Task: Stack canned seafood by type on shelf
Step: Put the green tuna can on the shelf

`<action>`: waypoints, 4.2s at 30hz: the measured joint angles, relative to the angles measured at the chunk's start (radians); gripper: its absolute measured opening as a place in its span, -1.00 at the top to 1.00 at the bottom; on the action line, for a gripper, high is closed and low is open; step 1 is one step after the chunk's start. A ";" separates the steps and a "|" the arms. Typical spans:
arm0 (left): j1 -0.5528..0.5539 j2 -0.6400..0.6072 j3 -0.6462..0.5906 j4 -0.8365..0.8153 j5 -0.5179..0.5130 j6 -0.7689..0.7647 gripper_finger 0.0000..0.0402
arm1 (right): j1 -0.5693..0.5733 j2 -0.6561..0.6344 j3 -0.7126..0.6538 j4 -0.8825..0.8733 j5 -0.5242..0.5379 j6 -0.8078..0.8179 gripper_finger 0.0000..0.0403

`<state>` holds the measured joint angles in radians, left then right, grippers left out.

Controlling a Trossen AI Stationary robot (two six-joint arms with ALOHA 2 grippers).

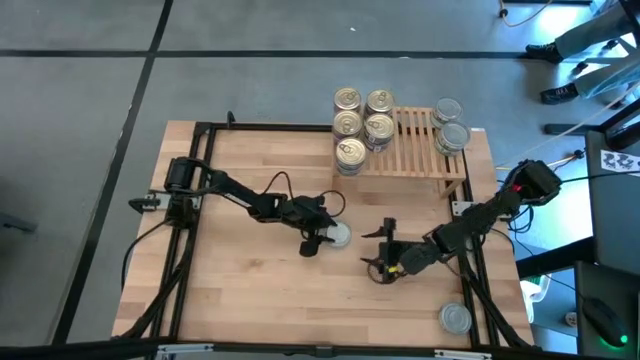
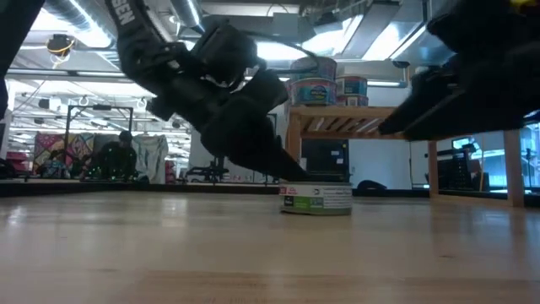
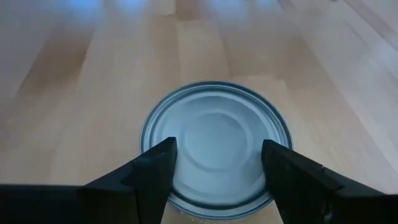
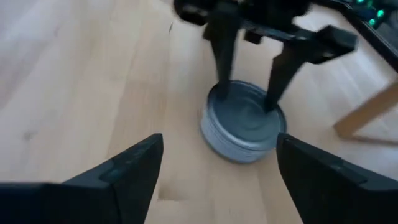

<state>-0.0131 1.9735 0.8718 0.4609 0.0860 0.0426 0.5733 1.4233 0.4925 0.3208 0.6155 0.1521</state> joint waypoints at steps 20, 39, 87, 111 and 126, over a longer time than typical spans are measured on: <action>0.074 -0.001 -0.124 0.193 0.064 -0.280 -0.18 | -0.125 0.381 0.326 -0.222 0.117 -0.647 -0.53; 0.096 -0.001 -0.126 0.212 0.089 -0.368 -0.18 | -0.269 0.458 0.364 -0.166 0.065 -0.787 -0.45; -0.073 -0.056 -0.131 0.096 -0.177 -0.391 -0.18 | -0.365 -0.309 0.682 -1.486 0.384 -0.025 0.30; -0.074 -0.058 -0.130 0.096 -0.177 -0.380 -0.18 | -1.068 -0.232 0.683 -1.327 0.016 -0.143 0.29; -0.074 -0.058 -0.130 0.096 -0.177 -0.380 -0.18 | -1.172 -0.102 0.683 -1.244 0.093 -0.266 0.26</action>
<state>-0.0872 1.9156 0.7415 0.5571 -0.0910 -0.3378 -0.5991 1.3210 1.1751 -0.9232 0.7090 -0.1141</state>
